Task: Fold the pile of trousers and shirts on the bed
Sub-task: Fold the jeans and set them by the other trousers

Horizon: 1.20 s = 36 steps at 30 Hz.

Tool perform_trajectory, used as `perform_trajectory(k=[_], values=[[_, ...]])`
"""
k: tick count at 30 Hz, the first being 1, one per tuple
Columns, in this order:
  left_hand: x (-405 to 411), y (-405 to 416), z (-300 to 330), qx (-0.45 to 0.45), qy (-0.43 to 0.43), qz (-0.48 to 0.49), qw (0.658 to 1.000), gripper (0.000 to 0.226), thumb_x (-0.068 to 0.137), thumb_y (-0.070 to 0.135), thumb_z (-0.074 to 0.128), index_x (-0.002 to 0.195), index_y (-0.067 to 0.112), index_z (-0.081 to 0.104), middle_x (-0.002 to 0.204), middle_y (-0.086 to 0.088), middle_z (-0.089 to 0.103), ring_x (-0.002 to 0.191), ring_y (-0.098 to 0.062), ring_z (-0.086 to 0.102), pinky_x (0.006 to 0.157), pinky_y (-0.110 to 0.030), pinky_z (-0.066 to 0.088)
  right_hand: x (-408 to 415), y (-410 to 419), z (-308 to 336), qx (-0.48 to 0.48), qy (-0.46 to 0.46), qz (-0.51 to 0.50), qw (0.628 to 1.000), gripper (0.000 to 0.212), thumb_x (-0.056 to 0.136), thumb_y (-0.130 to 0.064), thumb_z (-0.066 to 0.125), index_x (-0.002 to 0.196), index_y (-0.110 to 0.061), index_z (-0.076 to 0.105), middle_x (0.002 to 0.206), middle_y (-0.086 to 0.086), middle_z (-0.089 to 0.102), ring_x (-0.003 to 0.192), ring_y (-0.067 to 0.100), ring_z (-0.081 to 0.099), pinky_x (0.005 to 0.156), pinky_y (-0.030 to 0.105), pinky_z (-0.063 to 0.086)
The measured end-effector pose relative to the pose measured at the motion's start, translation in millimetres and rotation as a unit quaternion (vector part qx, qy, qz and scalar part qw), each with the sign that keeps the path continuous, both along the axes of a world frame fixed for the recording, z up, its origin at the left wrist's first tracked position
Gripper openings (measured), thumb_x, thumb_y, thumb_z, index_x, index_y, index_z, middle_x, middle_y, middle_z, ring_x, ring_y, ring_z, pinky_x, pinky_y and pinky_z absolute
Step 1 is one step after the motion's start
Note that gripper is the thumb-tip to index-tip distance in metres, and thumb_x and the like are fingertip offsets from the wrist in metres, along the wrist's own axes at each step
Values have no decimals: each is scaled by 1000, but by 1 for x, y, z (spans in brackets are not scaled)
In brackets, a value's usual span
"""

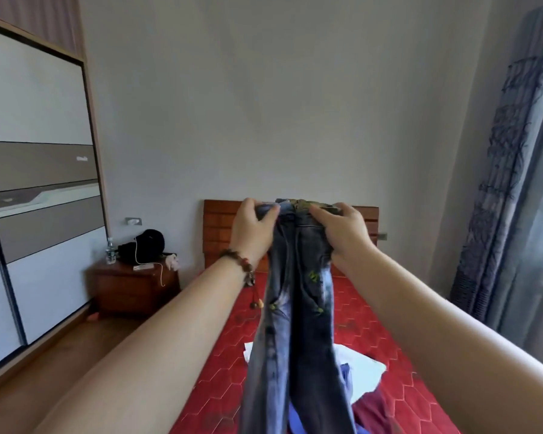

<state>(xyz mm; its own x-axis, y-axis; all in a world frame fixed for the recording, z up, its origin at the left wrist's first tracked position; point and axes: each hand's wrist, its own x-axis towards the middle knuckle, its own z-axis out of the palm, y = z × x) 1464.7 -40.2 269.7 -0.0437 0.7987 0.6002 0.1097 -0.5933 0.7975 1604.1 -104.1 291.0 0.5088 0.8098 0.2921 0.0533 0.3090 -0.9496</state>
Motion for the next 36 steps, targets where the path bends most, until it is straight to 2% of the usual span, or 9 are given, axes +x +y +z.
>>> perform_trajectory(k=[6, 9, 13, 16, 19, 21, 24, 29, 36], values=[[4, -21, -5, 2, 49, -95, 994, 44, 76, 49, 75, 99, 28, 44, 94, 11, 62, 82, 0, 64, 59, -10, 47, -22, -13, 18, -52, 96, 120, 987, 54, 93, -55, 51, 93, -3, 66, 95, 12, 69, 91, 26, 66, 68, 37, 57], [1, -22, -11, 39, 63, -116, 990, 60, 64, 40, 86, 98, 33, 37, 95, 17, 59, 80, 12, 61, 64, -3, 44, -20, -16, 18, -51, 113, 171, 977, 66, 91, -59, 50, 102, 3, 68, 106, 15, 68, 103, 28, 62, 70, 37, 56], [-13, -14, -3, 63, 58, -117, 990, 41, 81, 6, 74, 97, 21, 40, 89, 8, 54, 82, -9, 55, 81, -24, 49, 0, -18, 20, -30, 18, 157, 987, 51, 89, -51, 59, 92, -2, 74, 93, 8, 73, 88, 22, 65, 64, 31, 56], [-34, -14, 11, 66, 44, -164, 983, 39, 81, -1, 72, 94, 26, 46, 82, 9, 56, 76, -6, 53, 81, -30, 47, 31, -17, 18, 0, -182, -30, 983, 51, 80, -47, 72, 122, -21, 60, 112, -3, 60, 102, 15, 58, 82, 28, 49], [-52, -19, 31, 35, -2, -271, 962, 38, 80, -5, 69, 93, 27, 54, 81, 10, 63, 77, -9, 58, 79, -28, 53, 57, -18, 5, -9, -61, 132, 989, 82, 78, -31, 75, 147, -16, 34, 133, 3, 52, 122, 19, 52, 105, 37, 43], [-57, -22, 38, 29, -15, -283, 959, 39, 79, -5, 69, 96, 27, 55, 86, 6, 65, 81, -13, 60, 81, -32, 54, 56, -21, -3, -26, 29, 263, 964, 56, 74, -23, 72, 126, -6, 58, 119, 12, 66, 104, 25, 66, 88, 38, 55], [-63, -20, 33, 14, -16, -205, 978, 53, 76, 3, 75, 116, 31, 53, 103, -2, 64, 91, -9, 63, 85, -27, 53, 43, -23, -8, 26, 71, 269, 960, 24, 71, -13, 72, 94, -7, 73, 97, 15, 73, 83, 25, 72, 66, 34, 58], [-73, -21, 23, -161, -1, -244, 956, 51, 46, 28, 86, 94, 16, 73, 99, -5, 75, 103, -28, 68, 89, -40, 55, 22, -21, -1, 65, 65, 242, 966, 22, 76, -13, 73, 97, -6, 70, 94, 13, 74, 83, 24, 72, 67, 34, 58], [-70, -29, 35, -52, -34, -115, 991, 24, 56, 18, 90, 76, 22, 77, 91, -2, 76, 91, -20, 72, 89, -38, 54, 42, -26, -28, -15, -54, 280, 958, 41, 71, -22, 77, 108, -12, 64, 101, 4, 74, 93, 19, 71, 75, 30, 59]])
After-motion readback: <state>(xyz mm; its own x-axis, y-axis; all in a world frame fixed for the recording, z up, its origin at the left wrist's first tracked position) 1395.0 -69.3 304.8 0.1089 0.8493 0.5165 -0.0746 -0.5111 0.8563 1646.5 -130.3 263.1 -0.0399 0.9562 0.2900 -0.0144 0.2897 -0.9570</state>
